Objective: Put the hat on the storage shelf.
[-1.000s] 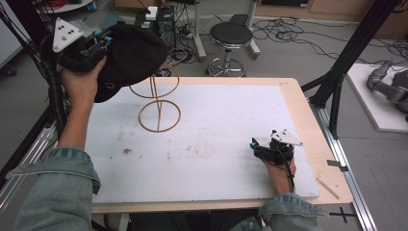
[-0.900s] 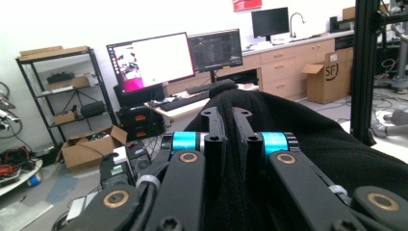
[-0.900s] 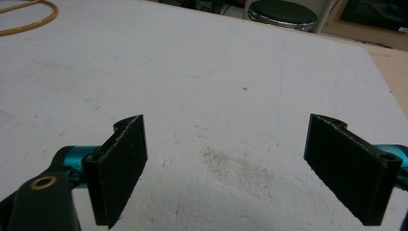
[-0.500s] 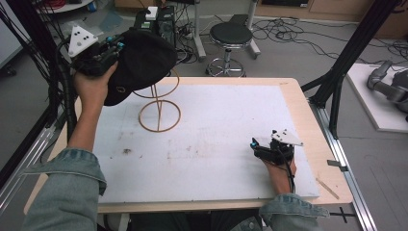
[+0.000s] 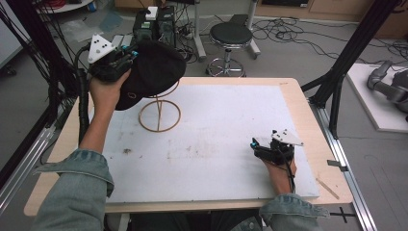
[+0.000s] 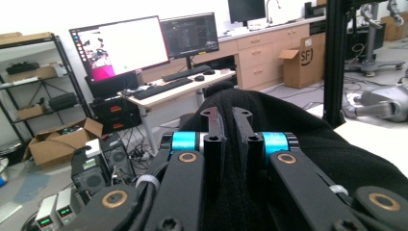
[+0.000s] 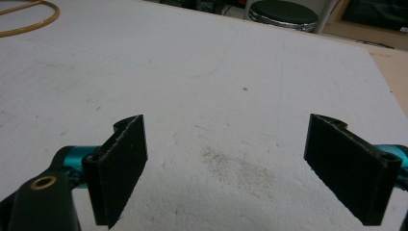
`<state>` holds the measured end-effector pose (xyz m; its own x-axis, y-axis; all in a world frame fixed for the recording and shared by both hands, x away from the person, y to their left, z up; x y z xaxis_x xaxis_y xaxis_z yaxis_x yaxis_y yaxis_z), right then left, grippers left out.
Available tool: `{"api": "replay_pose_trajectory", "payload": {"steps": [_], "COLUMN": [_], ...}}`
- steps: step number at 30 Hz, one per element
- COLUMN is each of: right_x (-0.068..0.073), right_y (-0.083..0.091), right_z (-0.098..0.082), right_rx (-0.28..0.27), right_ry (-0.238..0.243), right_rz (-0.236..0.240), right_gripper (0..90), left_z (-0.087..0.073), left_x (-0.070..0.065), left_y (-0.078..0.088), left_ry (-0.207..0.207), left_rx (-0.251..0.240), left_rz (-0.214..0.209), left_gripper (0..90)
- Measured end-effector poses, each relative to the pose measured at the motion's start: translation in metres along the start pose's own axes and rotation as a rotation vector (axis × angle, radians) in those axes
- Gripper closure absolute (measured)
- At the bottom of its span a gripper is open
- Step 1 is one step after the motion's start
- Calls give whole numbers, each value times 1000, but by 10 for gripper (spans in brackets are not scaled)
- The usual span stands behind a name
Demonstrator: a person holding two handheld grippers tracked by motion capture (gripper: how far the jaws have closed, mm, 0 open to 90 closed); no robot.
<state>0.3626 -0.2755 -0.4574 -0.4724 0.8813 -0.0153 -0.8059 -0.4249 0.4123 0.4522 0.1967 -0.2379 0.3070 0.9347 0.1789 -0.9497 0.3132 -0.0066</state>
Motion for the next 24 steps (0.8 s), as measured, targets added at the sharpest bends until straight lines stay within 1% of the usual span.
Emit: {"api": "replay_pose_trajectory", "payload": {"steps": [8, 10, 15, 17, 19, 24], "right_x": [0, 1, 0, 0, 0, 1], "right_y": [0, 0, 0, 0, 0, 0], "right_z": [0, 0, 0, 0, 0, 0], "right_rx": [-3, -2, -3, -2, 0, 1], "right_ry": [2, -3, 1, 2, 4, -1], "right_rz": [3, 4, 2, 1, 2, 3], "right_gripper": [149, 149, 149, 149, 149, 149], "left_z": [-5, -6, -10, -12, -15, -22], "left_x": [-2, -4, -9, -12, -14, -16], "left_y": [2, 3, 6, 7, 7, 7], "left_ry": [-3, -3, -2, -6, -22, -14], "left_rx": [2, 0, -6, -7, -2, 0], "left_rz": [-2, -4, -14, -21, -21, -16], "left_gripper": [840, 838, 834, 829, 828, 813]}}
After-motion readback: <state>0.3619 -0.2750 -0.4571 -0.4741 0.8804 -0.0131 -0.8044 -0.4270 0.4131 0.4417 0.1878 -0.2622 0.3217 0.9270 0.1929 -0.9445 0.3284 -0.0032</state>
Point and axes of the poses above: each handheld gripper's, and its own axes: y roughly backward along the jaws, z roughly out of its top, x roughly to its left, the point moved 3 cm from there along -y, roughly forward along the jaws, and after that the axes turned 9 degrees about z, right-handed, at the moved point
